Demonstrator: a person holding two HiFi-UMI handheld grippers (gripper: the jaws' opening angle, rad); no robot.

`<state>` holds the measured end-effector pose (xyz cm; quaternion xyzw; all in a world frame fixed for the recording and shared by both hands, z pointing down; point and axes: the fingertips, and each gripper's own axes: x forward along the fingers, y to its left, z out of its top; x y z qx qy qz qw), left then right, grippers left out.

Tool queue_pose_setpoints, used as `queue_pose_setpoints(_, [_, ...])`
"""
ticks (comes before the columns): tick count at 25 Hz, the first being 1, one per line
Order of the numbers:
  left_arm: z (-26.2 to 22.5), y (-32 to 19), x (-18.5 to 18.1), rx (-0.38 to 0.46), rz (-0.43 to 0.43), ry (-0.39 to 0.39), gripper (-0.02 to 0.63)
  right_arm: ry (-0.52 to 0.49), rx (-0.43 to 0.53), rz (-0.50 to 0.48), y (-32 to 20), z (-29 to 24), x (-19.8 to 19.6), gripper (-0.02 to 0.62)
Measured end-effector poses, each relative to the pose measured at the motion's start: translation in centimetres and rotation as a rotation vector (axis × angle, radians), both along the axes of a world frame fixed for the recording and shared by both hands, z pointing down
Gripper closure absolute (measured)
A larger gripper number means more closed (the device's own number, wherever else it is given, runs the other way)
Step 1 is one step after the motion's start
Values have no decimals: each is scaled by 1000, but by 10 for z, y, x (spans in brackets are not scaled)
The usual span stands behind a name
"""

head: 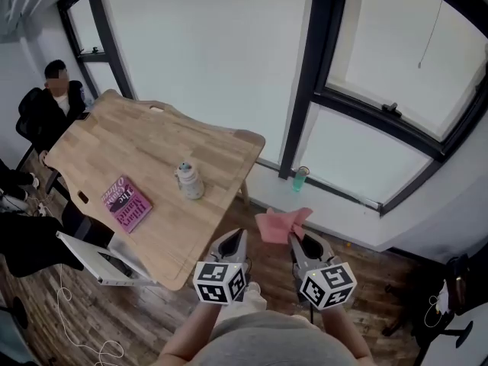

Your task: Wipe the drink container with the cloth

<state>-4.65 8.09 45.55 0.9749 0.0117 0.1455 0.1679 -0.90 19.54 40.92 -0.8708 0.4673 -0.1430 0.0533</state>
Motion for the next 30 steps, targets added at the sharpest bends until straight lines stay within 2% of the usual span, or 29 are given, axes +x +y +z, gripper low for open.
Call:
queue_pose_setpoints(8, [2,-48,52,6,-36,1,604,2,5,-44,-51,0,54,566])
queue_pose_setpoints(16, [6,-95,78,-2,-95,-6,604,0,4,-128,-106,3,90,566])
queue_pose_setpoints(23, [11,-125,70,7,-175,-29,604,-1,11,-226,-147,0,100,566])
queue_pose_setpoints(30, [15,-167,59,9,-327,-40,604,-5,20,-373,-200,0,109,566])
